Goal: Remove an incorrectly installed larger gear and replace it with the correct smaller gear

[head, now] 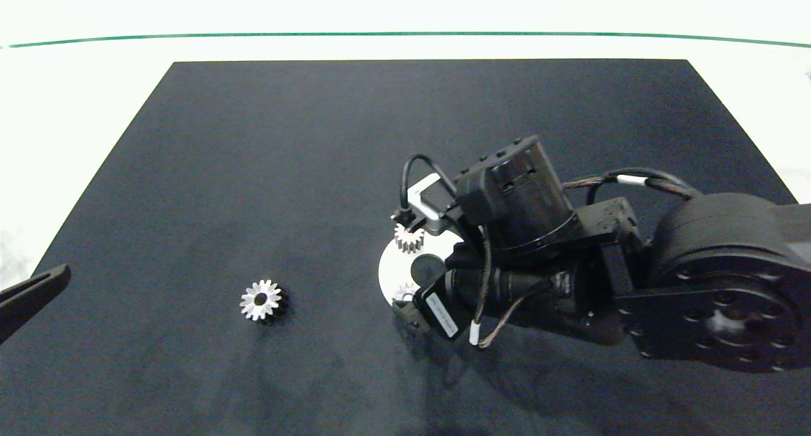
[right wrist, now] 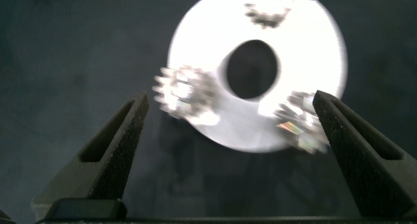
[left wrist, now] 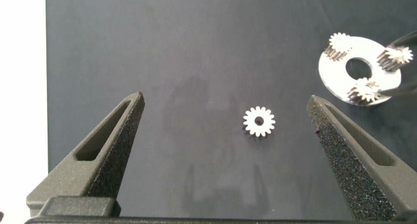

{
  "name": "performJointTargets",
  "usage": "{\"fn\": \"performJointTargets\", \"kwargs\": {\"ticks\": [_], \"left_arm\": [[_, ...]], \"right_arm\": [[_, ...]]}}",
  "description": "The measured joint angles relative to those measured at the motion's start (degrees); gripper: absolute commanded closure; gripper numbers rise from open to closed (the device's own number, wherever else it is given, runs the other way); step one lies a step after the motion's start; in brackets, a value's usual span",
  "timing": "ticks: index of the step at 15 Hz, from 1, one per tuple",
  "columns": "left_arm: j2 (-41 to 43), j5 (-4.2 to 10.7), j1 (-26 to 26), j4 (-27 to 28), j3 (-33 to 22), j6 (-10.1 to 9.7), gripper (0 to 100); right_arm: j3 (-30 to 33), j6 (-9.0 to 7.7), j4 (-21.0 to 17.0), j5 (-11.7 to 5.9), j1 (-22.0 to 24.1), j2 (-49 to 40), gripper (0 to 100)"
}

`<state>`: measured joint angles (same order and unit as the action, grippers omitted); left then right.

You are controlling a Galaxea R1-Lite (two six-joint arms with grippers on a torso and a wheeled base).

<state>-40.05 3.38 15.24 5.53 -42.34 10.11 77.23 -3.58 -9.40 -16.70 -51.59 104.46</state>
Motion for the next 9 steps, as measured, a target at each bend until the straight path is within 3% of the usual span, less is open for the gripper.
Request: {"fn": "performJointTargets", "kwargs": {"ticks": [3, 9], "left_arm": [[0.5, 0.37, -1.6, 0.0, -0.2, 0.11, 0], [1.0, 0.50, -9.5, 0.0, -0.4, -0.55, 0]], "right_arm": [[-2.9, 0.72, 0.1, -0.61, 3.8, -6.3, 0], [-8.3, 0.84, 1.9, -5.07, 15.8, -20.1, 0]]}}
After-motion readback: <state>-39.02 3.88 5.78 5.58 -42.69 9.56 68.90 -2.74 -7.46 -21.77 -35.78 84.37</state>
